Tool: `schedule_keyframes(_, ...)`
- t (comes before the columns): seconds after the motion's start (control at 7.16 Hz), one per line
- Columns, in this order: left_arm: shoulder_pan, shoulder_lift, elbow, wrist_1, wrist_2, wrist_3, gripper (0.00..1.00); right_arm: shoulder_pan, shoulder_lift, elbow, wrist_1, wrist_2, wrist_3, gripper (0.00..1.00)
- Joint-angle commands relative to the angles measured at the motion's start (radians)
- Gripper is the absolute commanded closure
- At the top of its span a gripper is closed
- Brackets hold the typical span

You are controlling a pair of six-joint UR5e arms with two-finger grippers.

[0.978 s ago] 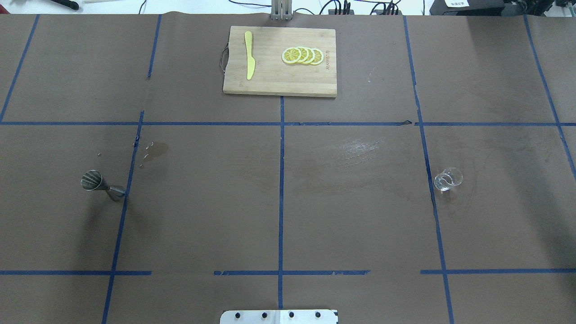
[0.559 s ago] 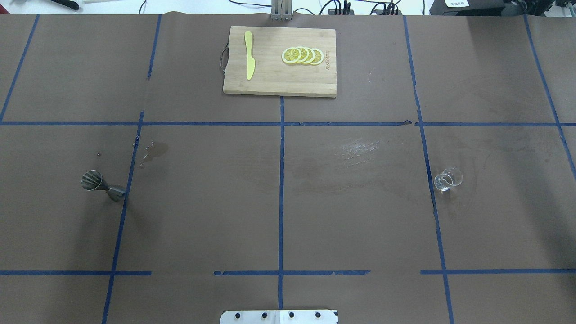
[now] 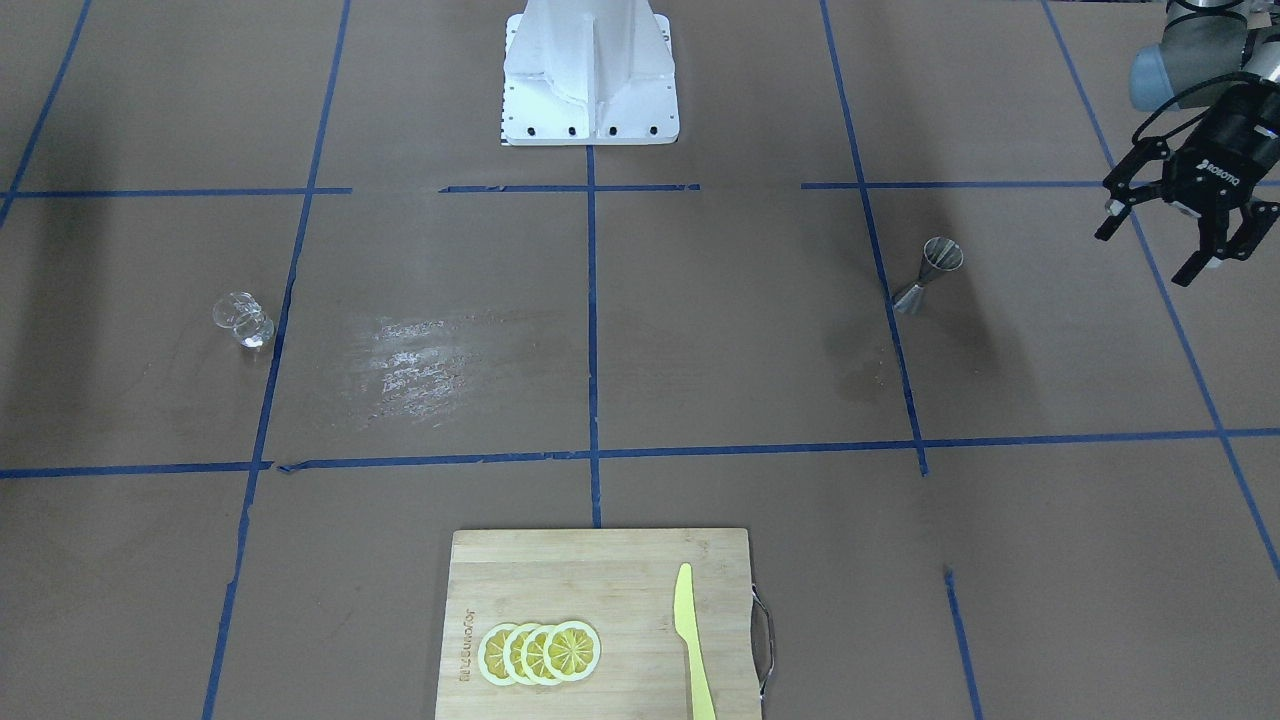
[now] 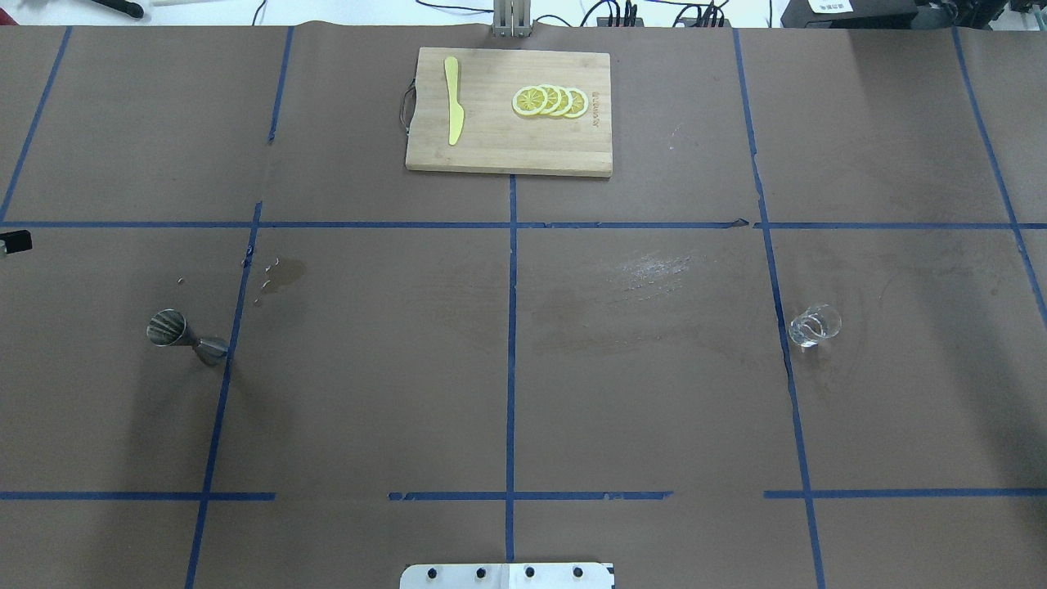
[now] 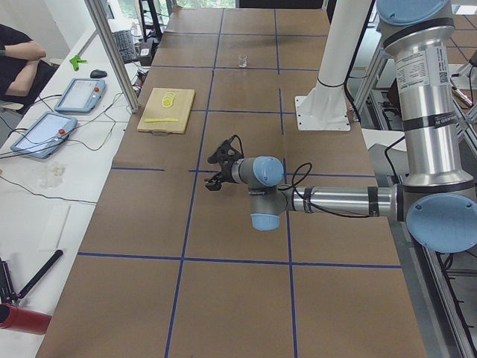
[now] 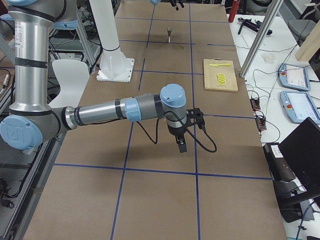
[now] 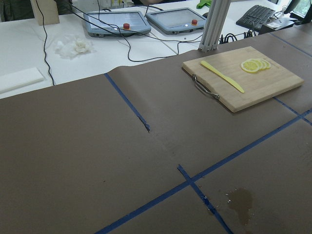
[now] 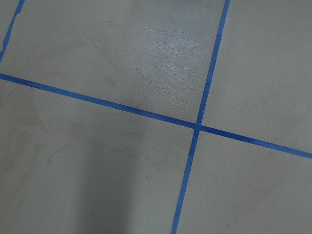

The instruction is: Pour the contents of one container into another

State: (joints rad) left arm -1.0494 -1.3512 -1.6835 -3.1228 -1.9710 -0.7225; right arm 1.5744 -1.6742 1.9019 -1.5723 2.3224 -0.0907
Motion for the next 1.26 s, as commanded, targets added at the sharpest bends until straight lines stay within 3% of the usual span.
schedule_keyframes(0.0, 0.167, 0.018, -0.001, -0.081, 0.192, -0.105, 0.00, 0.001, -0.009, 0.002, 0.000, 0.000, -0.001, 0.00)
schedule_keyframes(0.28, 0.332, 0.049, -0.005, -0.163, 0.462, -0.138, 0.00, 0.007, -0.013, 0.008, 0.000, 0.000, -0.001, 0.00)
schedule_keyframes(0.56, 0.579, 0.052, -0.007, -0.158, 0.868, -0.140, 0.00, 0.015, -0.016, 0.008, 0.000, 0.000, 0.000, 0.00)
schedule_keyframes(0.7, 0.667, 0.052, -0.007, -0.151, 1.028, -0.137, 0.00, 0.015, -0.016, 0.008, 0.000, 0.000, 0.000, 0.00)
schedule_keyframes(0.84, 0.733, 0.050, -0.011, -0.137, 1.146, -0.130, 0.00, 0.016, -0.016, 0.008, 0.000, 0.002, 0.000, 0.00)
schedule_keyframes(1.12, 0.788, 0.034, -0.013, -0.119, 1.202, -0.129, 0.00, 0.018, -0.016, 0.008, 0.000, 0.002, 0.000, 0.00)
